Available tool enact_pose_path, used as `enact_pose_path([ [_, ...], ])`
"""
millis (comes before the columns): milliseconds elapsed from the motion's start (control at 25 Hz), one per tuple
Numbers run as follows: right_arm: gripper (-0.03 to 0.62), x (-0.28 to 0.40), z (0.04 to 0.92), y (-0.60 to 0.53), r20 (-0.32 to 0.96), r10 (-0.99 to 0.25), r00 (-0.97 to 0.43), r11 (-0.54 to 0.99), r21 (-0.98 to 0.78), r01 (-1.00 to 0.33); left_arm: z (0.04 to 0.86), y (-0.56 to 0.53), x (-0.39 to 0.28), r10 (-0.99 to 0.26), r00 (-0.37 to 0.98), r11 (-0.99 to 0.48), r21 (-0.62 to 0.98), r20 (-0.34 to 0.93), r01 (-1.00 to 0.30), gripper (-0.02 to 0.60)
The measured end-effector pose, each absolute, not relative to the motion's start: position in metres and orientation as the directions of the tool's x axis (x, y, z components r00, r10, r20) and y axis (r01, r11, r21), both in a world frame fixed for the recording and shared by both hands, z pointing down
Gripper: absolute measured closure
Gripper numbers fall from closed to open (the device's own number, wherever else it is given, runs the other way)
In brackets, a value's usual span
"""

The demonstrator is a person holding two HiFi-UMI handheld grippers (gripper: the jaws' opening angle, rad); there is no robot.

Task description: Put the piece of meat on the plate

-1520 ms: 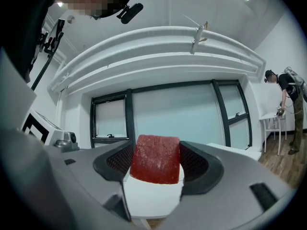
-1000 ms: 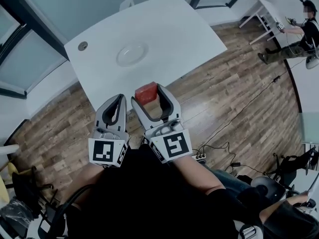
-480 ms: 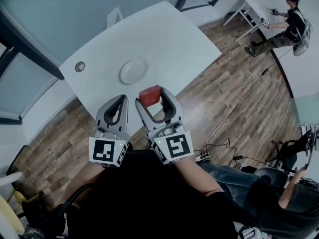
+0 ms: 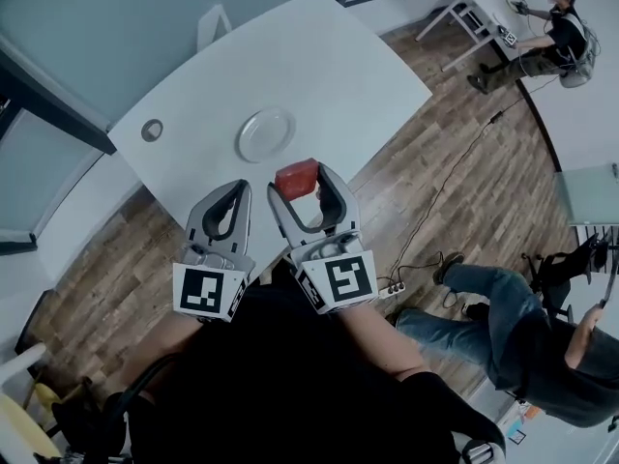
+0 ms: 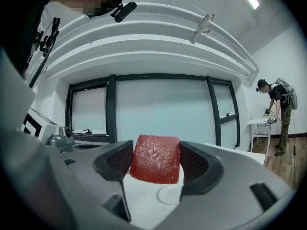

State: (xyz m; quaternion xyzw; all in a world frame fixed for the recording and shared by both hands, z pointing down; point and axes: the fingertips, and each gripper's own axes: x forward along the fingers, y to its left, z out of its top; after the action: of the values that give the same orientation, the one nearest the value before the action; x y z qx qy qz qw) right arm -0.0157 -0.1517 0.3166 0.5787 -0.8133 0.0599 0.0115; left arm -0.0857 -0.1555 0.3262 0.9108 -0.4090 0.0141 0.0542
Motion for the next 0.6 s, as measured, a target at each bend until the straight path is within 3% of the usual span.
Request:
enact_pose_path([
  [600, 0.292, 0.012, 0.323, -0.164, 0.11, -0.912, -0.395, 0.385, -0.1, -0.917, 0.327, -0.17, -0.066, -0.798, 0.593, -0.585, 0.096, 0.104, -0.805, 0.578],
])
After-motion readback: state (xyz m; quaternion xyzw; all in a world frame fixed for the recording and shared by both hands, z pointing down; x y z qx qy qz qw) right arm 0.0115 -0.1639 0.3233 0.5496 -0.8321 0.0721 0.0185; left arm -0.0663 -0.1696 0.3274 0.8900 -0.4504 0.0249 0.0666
